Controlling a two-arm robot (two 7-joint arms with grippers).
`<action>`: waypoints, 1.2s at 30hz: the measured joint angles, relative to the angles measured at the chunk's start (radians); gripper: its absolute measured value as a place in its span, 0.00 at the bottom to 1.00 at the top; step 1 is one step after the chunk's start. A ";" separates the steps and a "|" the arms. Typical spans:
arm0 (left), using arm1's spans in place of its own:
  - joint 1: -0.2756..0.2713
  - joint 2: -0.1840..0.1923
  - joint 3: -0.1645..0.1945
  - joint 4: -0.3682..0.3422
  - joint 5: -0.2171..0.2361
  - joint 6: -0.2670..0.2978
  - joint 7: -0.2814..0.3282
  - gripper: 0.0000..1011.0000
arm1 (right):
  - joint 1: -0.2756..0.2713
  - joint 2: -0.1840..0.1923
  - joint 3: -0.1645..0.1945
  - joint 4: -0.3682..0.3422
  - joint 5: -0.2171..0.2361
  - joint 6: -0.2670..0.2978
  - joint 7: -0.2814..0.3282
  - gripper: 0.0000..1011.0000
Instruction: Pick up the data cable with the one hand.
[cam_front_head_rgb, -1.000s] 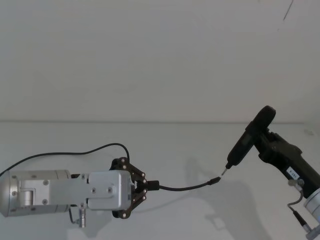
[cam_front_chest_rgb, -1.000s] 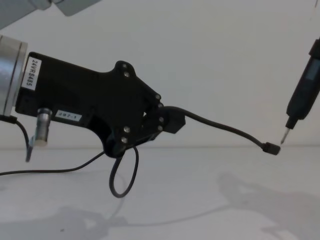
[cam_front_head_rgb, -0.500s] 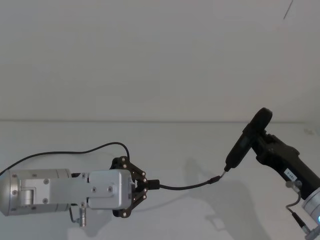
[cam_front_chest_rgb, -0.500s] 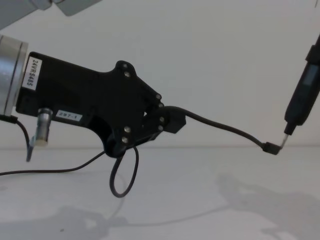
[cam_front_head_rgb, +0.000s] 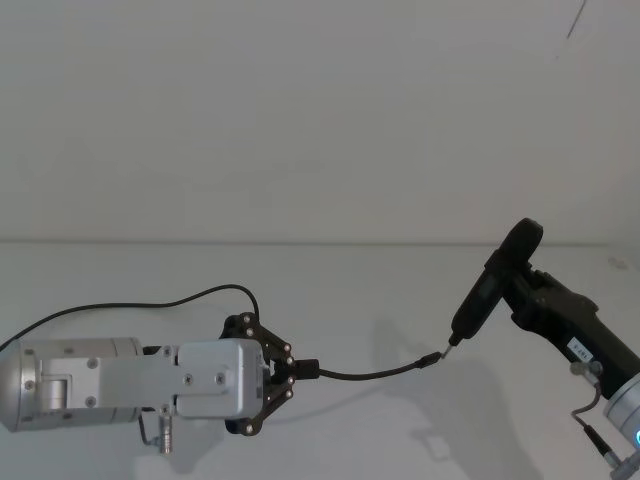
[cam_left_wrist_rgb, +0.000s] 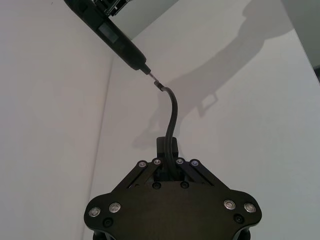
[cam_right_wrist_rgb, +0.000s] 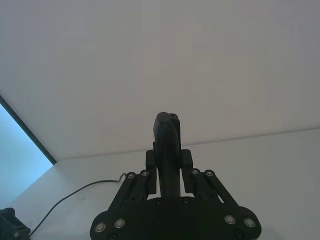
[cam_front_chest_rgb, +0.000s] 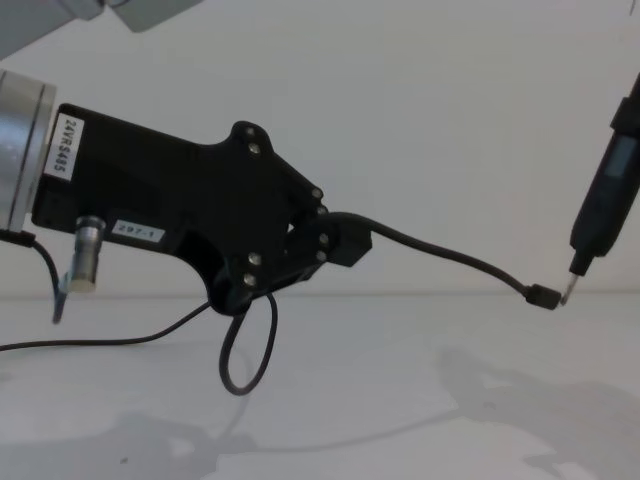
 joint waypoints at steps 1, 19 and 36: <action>0.000 0.000 0.000 0.000 0.000 0.000 0.000 0.00 | 0.000 0.001 0.000 0.000 0.001 0.000 -0.001 0.28; 0.000 0.000 0.000 0.000 0.000 0.000 0.000 0.00 | 0.008 0.014 -0.012 0.005 0.005 -0.007 -0.014 0.28; 0.000 0.000 0.000 0.000 0.000 0.000 0.000 0.00 | 0.017 0.022 -0.027 0.018 0.017 -0.013 -0.019 0.28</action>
